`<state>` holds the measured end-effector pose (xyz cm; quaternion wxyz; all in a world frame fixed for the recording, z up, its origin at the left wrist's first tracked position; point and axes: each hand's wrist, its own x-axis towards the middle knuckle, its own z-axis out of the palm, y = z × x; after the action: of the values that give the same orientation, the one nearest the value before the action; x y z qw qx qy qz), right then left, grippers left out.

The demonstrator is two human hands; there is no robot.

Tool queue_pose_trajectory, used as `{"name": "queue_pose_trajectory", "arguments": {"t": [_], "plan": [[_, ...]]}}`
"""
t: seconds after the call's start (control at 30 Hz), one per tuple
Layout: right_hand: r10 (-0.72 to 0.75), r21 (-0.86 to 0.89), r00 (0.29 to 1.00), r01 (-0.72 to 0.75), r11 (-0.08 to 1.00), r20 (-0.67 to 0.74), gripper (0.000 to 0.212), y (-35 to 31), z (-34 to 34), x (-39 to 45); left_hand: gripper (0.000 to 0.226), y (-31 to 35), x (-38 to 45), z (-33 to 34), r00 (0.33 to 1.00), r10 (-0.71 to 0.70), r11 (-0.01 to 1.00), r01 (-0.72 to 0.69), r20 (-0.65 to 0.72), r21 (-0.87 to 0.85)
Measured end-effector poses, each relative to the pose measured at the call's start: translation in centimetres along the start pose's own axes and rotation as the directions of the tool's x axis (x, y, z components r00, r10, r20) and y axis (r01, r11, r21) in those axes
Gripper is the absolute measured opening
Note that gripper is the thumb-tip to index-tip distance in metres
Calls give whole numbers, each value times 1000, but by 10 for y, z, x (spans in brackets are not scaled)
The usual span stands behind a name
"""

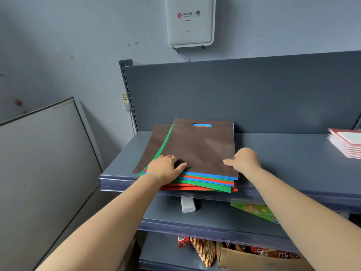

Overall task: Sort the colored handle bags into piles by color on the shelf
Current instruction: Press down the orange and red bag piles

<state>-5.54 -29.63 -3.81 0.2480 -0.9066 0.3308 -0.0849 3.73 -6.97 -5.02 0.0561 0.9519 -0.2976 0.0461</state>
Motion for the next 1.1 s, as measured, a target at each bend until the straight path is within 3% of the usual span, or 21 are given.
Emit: {"name": "queue_pose_trajectory", "arguments": {"t": [0.13,0.27,0.4,0.6,0.67,0.7,0.8,0.97,1.1], "plan": [[-25,-12,998,24,1000,-58,50,4,-8,-1,47,-2,2,-3,999,6,999,-4,34,-45],[-30,13,986,32,999,-163,51,16,-17,-4,48,-15,3,-4,992,-109,992,112,56,-54],[-11,79,976,29,996,-216,17,29,-24,-7,49,-29,4,-1,976,-216,966,218,32,-139],[58,119,959,-26,993,-276,24,46,-28,-10,43,-32,8,-1,957,-288,938,287,23,-193],[70,148,954,-27,989,-291,16,53,-30,-10,38,-32,11,-3,940,-339,908,339,44,-245],[73,170,952,-22,985,-296,11,56,-32,-11,34,-32,12,-5,931,-361,895,361,50,-261],[80,213,951,-15,977,-297,22,61,-32,-12,27,-38,13,-8,911,-409,877,406,43,-257],[75,303,942,30,952,-327,24,61,-28,-17,9,-54,7,-12,871,-490,819,476,41,-321],[61,341,938,62,938,-340,23,55,-24,-24,6,-68,3,-15,842,-540,788,515,25,-338]]}}
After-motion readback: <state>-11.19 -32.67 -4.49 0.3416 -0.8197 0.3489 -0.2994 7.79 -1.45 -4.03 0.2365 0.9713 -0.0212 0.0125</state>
